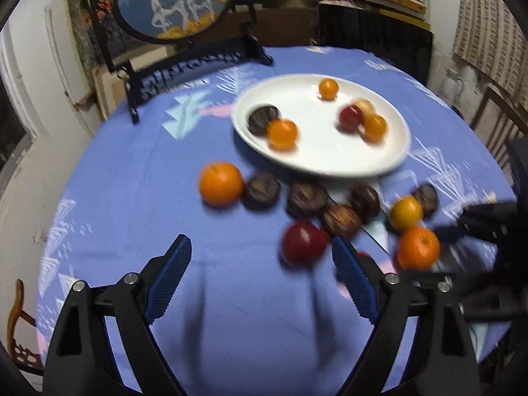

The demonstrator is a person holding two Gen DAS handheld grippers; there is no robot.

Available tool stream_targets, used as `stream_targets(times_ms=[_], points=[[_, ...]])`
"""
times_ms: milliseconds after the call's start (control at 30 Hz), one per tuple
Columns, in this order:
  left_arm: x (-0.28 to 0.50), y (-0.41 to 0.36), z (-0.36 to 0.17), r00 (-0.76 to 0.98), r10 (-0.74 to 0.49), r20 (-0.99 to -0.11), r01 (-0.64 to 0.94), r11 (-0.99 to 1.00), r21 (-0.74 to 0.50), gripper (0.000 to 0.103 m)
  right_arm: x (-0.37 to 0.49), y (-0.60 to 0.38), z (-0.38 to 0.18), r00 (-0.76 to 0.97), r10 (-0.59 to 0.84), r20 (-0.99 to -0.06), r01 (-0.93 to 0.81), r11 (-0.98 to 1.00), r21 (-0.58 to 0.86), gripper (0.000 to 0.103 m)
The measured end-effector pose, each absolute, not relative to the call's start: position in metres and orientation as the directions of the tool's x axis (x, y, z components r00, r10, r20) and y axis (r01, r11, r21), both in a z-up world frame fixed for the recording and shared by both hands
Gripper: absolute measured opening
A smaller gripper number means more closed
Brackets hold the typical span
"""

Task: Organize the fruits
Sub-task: 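Grasp a stemmed tangerine with the right tool while the left grasps a red cherry tomato, then lower the tangerine and cherry tomato onto the white plate and open both tools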

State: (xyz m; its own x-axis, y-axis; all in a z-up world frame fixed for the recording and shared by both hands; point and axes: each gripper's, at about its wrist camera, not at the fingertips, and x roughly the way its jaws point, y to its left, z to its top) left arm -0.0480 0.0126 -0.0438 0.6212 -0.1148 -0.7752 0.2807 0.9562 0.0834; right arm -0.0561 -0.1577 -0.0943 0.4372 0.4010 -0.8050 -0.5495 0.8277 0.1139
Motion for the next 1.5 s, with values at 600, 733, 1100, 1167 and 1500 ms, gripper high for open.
stream_targets(times_ms=[600,733,1100,1167,1500], points=[[-0.051,-0.048,-0.089,0.516,-0.186,-0.836,0.349,0.937,0.007,0.031,-0.081,-0.205,-0.095,0.481,0.398,-0.781,-0.493,0.859,0.134,0.044],[-0.06,-0.047,-0.087,0.528,-0.178,-0.831,0.375,0.926,0.04,0.031,-0.08,-0.205,-0.094,0.484,0.405,-0.775,-0.488,0.86,0.145,0.044],[-0.063,-0.023,-0.061,0.584,-0.152,-0.798,0.338,0.939,0.069,0.031,-0.086,-0.185,-0.089,0.462,0.417,-0.783,-0.53,0.838,0.133,0.044],[-0.06,-0.023,-0.052,0.601,-0.146,-0.786,0.335,0.939,0.082,0.031,-0.084,-0.185,-0.08,0.481,0.42,-0.77,-0.528,0.84,0.128,0.044],[-0.011,-0.047,0.02,0.735,-0.124,-0.666,0.292,0.945,0.146,0.031,-0.059,-0.194,-0.001,0.627,0.431,-0.649,-0.507,0.858,0.08,0.044]])
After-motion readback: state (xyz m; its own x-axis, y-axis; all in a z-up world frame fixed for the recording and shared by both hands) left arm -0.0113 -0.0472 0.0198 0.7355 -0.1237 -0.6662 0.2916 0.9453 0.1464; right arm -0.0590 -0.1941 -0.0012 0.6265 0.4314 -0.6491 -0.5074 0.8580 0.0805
